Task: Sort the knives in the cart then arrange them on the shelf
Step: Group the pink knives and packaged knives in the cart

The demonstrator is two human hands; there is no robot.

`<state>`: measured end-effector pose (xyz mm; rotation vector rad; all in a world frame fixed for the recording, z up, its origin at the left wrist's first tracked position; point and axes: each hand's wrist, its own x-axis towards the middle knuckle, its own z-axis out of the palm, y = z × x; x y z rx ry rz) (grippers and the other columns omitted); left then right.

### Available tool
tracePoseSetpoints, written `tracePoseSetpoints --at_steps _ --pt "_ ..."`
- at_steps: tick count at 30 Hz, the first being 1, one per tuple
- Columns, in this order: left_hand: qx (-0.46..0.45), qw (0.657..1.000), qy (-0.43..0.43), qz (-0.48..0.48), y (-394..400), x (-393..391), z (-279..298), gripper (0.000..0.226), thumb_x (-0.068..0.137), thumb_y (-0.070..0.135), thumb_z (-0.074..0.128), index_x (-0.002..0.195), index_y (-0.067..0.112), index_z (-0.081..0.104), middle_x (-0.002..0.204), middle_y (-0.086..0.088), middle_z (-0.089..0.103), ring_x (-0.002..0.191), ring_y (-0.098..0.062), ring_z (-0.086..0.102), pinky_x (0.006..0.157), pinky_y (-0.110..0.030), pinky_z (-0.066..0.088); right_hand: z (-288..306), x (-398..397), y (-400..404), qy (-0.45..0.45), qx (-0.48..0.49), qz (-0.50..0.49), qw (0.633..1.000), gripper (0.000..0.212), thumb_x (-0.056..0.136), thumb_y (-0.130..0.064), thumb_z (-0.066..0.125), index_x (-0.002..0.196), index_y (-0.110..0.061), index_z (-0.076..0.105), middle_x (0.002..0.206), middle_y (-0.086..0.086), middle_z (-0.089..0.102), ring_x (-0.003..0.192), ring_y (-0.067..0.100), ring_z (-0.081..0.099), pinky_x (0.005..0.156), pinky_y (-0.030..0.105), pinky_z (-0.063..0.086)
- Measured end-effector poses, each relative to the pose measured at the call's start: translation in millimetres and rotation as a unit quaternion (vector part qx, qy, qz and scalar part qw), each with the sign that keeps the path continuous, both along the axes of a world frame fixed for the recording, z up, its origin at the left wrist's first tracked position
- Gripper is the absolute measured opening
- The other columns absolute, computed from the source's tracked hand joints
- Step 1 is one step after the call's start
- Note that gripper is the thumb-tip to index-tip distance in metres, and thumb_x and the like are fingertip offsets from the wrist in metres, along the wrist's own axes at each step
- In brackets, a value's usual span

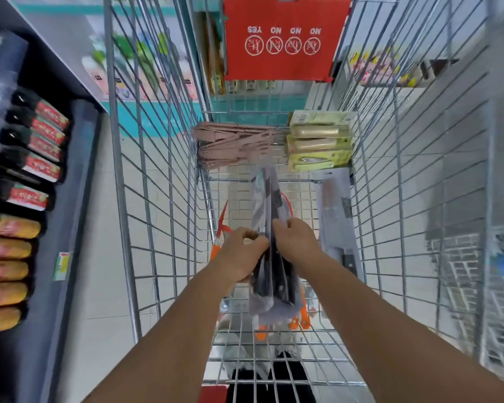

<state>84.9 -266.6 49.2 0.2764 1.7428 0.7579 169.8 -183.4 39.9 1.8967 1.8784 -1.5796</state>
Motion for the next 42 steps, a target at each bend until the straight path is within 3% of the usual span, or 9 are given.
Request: tracePoseSetpoints --at_steps 3,7,15,21,28,33,36,39,42 --pt "0.008 0.999 -0.031 0.018 -6 9 1 0.019 0.09 0.029 0.055 0.109 0.024 0.056 0.089 -0.006 0.066 0.066 -0.016 0.062 0.057 -0.027 0.051 6 14 -3 -0.009 0.016 0.024 1.0 0.016 0.091 -0.02 0.045 0.076 -0.023 0.042 0.068 0.0 0.047 0.06 0.016 0.044 0.055 0.029 0.034" --pt "0.02 0.999 -0.045 0.002 -7 29 0 0.022 0.089 0.023 0.057 0.11 0.024 0.056 0.092 -0.009 0.065 0.071 -0.019 0.061 0.064 -0.033 0.056 10 38 0 -0.048 0.05 0.02 0.997 0.021 0.096 -0.022 0.042 0.099 -0.003 0.049 0.083 0.007 0.052 0.076 0.025 0.049 0.065 0.032 0.037" --pt "0.017 0.997 -0.042 -0.059 23 95 -30 0.03 0.079 0.035 0.056 0.108 0.03 0.051 0.085 -0.005 0.065 0.076 -0.023 0.063 0.081 -0.049 0.054 5 83 23 -0.117 0.117 0.003 0.986 0.03 0.097 -0.021 0.04 0.125 -0.009 0.042 0.099 0.014 0.061 0.083 0.03 0.052 0.071 0.034 0.039" --pt "0.016 0.995 -0.069 -0.063 40 118 -53 0.03 0.086 0.034 0.055 0.113 0.026 0.045 0.102 -0.017 0.065 0.095 -0.034 0.066 0.086 -0.052 0.053 -9 94 27 -0.151 0.108 0.011 0.982 0.02 0.098 -0.018 0.036 0.116 -0.012 0.042 0.074 0.001 0.046 0.067 0.022 0.044 0.054 0.032 0.028" --pt "0.073 0.983 -0.041 -0.161 42 118 -61 0.03 0.095 -0.002 0.039 0.116 0.017 0.048 0.099 -0.002 0.056 0.09 -0.016 0.053 0.074 -0.021 0.042 -23 92 24 -0.181 0.104 0.061 0.976 0.058 0.09 -0.025 0.058 0.138 -0.01 0.029 0.127 0.015 0.045 0.113 0.035 0.051 0.087 0.042 0.045" --pt "0.048 0.927 0.206 -0.309 37 90 -78 0.038 0.094 0.006 0.045 0.13 0.016 0.054 0.121 -0.011 0.059 0.107 -0.025 0.057 0.086 -0.031 0.047 -27 89 28 -0.219 0.127 0.116 0.961 0.078 0.089 -0.013 0.057 0.147 0.0 0.005 0.141 0.021 0.033 0.127 0.033 0.041 0.097 0.037 0.041" --pt "0.037 0.842 0.374 -0.387 34 79 -84 0.062 0.085 0.007 0.061 0.141 0.019 0.038 0.142 -0.005 0.039 0.132 -0.025 0.034 0.106 -0.039 0.037 -30 88 26 -0.242 0.144 0.154 0.947 0.082 0.091 -0.018 0.056 0.146 0.005 -0.001 0.143 0.023 0.029 0.129 0.033 0.038 0.1 0.035 0.039" --pt "0.046 0.765 0.381 -0.518 30 80 -85 0.065 0.092 0.015 0.053 0.148 0.027 0.022 0.159 -0.001 0.007 0.147 -0.027 0.001 0.115 -0.048 0.017 -31 88 26 -0.241 0.141 0.134 0.951 0.091 0.089 -0.023 0.062 0.148 0.002 -0.002 0.143 0.023 0.029 0.131 0.033 0.037 0.103 0.036 0.038" --pt "0.031 0.732 0.369 -0.572 24 83 -89 0.049 0.098 0.031 0.043 0.145 0.029 0.031 0.16 0.004 -0.008 0.145 -0.028 -0.02 0.115 -0.057 0.004 -33 89 26 -0.234 0.142 0.122 0.954 0.094 0.088 -0.024 0.063 0.148 0.0 -0.005 0.146 0.021 0.025 0.134 0.033 0.032 0.105 0.037 0.036"
